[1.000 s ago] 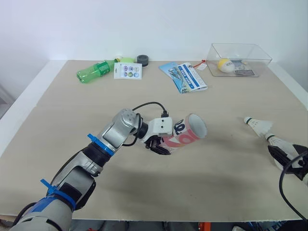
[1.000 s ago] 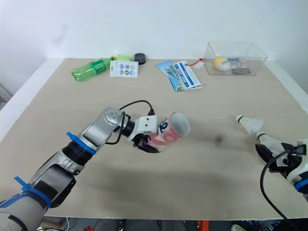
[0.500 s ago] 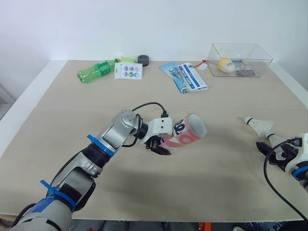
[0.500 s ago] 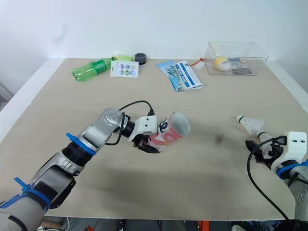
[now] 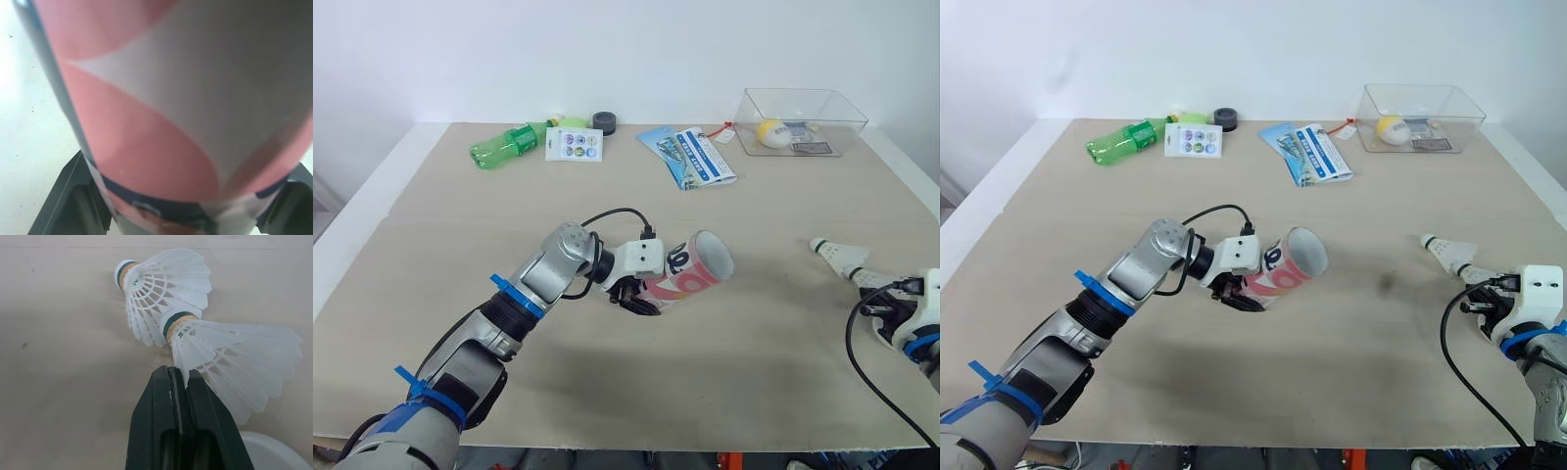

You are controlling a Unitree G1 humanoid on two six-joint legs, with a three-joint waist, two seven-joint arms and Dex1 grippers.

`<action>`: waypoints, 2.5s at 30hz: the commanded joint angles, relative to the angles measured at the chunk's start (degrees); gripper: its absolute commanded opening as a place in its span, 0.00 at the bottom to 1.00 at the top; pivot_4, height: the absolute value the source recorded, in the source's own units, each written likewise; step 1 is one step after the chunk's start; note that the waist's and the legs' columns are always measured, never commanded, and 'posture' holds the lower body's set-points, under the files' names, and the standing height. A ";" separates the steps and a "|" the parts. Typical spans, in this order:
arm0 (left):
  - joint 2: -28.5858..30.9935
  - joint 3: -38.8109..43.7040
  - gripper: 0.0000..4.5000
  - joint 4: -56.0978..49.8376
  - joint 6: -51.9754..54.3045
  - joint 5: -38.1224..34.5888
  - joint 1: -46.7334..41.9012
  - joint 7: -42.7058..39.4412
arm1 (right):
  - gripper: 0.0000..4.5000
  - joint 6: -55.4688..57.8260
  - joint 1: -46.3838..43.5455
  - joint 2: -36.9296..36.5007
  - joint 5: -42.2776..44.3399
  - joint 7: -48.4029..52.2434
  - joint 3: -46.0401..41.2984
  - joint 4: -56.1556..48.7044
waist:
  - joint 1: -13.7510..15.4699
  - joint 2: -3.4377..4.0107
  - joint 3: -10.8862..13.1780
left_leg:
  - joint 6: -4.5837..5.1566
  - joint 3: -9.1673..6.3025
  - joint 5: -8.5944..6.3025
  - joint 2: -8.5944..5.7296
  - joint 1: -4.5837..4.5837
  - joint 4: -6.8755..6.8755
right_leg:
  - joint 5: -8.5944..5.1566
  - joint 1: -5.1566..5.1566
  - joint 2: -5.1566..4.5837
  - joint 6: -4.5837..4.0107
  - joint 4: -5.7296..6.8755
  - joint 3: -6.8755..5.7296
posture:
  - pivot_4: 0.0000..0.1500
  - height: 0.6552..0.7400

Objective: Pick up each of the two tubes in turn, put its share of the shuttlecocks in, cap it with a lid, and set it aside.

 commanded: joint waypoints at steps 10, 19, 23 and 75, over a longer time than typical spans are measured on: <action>-0.13 -0.42 0.66 1.30 -0.92 0.41 -0.71 -0.28 | 0.00 -0.67 -1.34 1.36 -0.05 -6.66 -3.12 -4.94 | 0.00 0.01 -0.01 | 0.00 0.00 0.00 0.00 0.00 0.01 | 0.01 0.01 0.00 0.00 0.00 0.00 | 1.00 1.00; -0.65 -0.69 0.66 2.20 -1.80 0.55 -1.02 -0.59 | 0.00 2.32 1.61 0.28 0.80 -6.36 -5.79 -9.76 | 0.06 0.01 -0.01 | 0.00 -0.01 0.00 -0.02 -0.01 0.01 | 0.00 0.02 -0.02 0.01 0.00 0.00 | 1.00 1.00; -1.11 -0.71 0.66 3.14 -2.42 0.61 -1.52 -0.63 | 0.00 2.17 2.53 0.06 0.55 -6.51 -7.09 -10.49 | 0.06 0.02 -0.02 | 0.00 0.00 0.00 -0.03 0.00 0.03 | -0.06 0.02 -0.04 -0.09 0.00 0.01 | 1.00 1.00; -1.80 1.82 0.66 10.77 -3.25 1.92 -4.46 1.94 | 0.98 -8.85 -26.58 -20.23 6.29 35.02 13.13 -7.45 | 0.04 -0.14 0.09 | 0.15 -0.06 0.09 -0.23 -0.16 0.04 | 0.03 -0.05 -0.17 0.12 -0.03 0.10 | 1.00 1.00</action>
